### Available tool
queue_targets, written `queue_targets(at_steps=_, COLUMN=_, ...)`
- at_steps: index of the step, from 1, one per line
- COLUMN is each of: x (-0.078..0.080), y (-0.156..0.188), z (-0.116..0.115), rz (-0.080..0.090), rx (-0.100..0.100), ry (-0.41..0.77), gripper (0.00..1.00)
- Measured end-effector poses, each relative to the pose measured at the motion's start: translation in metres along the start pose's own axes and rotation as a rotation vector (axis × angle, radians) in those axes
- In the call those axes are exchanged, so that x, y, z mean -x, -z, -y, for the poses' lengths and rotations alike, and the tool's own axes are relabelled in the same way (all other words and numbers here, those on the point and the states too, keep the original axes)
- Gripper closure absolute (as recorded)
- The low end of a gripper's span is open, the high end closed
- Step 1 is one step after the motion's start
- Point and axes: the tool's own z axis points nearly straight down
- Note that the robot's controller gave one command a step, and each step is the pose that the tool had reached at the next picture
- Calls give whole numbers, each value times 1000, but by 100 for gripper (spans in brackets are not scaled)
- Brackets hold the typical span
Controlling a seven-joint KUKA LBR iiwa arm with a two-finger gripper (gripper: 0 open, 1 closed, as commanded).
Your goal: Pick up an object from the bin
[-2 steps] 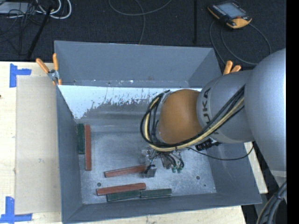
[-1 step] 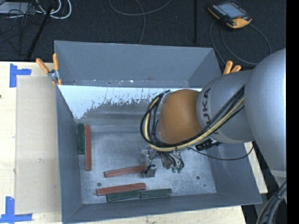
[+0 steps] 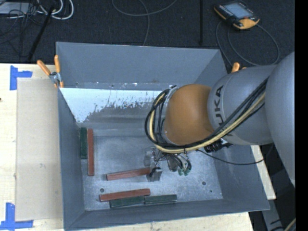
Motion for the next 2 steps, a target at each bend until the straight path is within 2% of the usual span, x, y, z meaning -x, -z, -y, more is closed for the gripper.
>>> queue_targets(at_steps=1, x=20, y=57, z=6, rz=7, rx=1, ry=19, gripper=100)
queue_targets(at_steps=2, x=-4, y=66, z=4, rz=18, rx=1, ry=13, gripper=100)
